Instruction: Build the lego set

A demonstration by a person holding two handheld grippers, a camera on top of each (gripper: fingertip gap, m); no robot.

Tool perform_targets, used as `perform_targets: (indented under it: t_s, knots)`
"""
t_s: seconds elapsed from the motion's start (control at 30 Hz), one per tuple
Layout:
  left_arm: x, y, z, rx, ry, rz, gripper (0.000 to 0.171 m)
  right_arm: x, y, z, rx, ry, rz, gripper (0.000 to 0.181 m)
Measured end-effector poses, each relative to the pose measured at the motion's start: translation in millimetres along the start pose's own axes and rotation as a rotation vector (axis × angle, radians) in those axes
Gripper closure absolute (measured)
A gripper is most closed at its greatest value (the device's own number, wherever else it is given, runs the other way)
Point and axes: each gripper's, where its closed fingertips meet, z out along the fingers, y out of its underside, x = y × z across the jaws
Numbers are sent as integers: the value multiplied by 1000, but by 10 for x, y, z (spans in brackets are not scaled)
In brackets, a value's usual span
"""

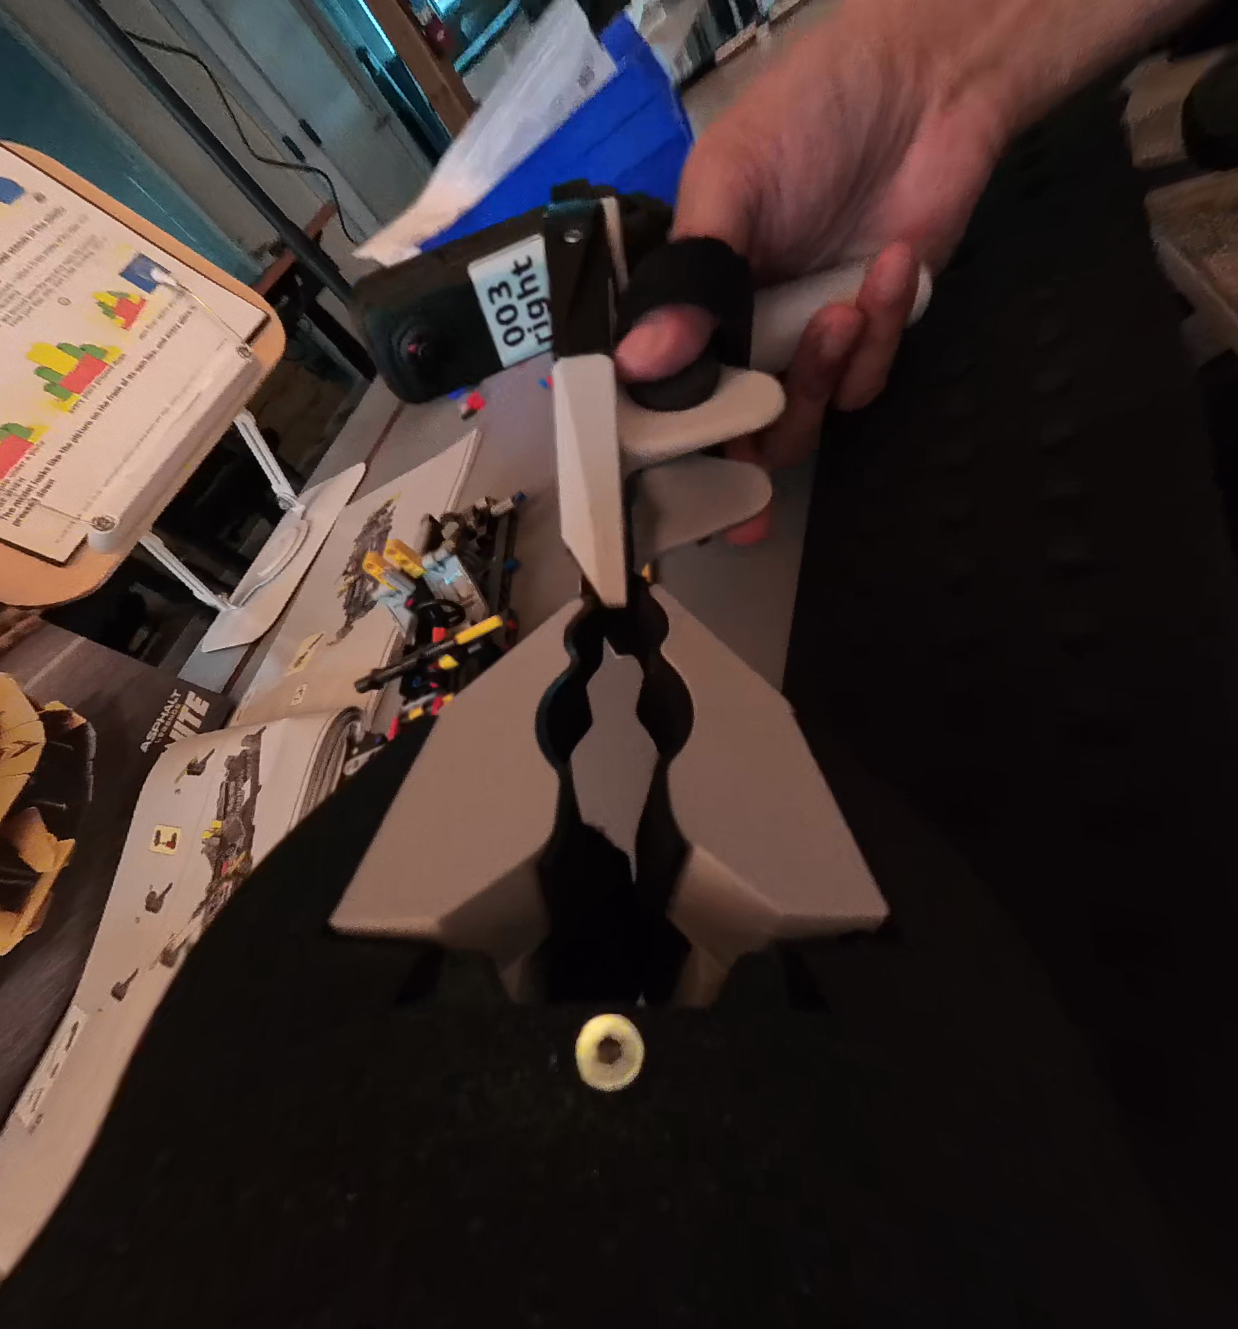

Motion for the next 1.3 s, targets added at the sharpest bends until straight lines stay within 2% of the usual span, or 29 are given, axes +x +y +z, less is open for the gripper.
perform_targets:
  t_s: [0.1,0.2,0.37,0.47,0.53,0.57,0.67,0.77,0.83,1.03,1.17,1.3]
  knots:
    - [-35,-128,-78,78,-6,-43,165,-133,-9,10,8,17,-221,165]
    - [-66,-172,-123,109,-25,-56,156,-170,-21,5,17,97,-451,164]
    - [-211,-145,-253,136,-52,-174,154,-273,-160,-153,95,203,-809,164]
    - [-406,-88,-279,138,-46,-390,160,-345,-248,-230,126,280,-1075,164]
    - [-466,-102,-252,143,53,-633,157,-362,-290,-239,127,339,-1244,164]
    - [-438,-167,-240,170,152,-767,152,-355,-308,-236,123,365,-1302,164]
    - [-291,-335,-200,256,421,-1076,145,-385,-351,-227,144,375,-1391,164]
    - [-298,-388,-170,305,499,-1193,144,-376,-338,-206,146,378,-1475,164]
    - [-331,-437,-181,340,530,-1227,149,-362,-316,-180,142,373,-1502,164]
    - [-243,-446,-107,298,582,-1243,165,-361,-287,-137,144,389,-1596,164]
    - [-236,-463,-117,313,611,-1287,168,-384,-275,-136,177,388,-1648,164]
    - [-218,-456,-131,309,591,-1213,169,-403,-269,-122,216,399,-1624,164]
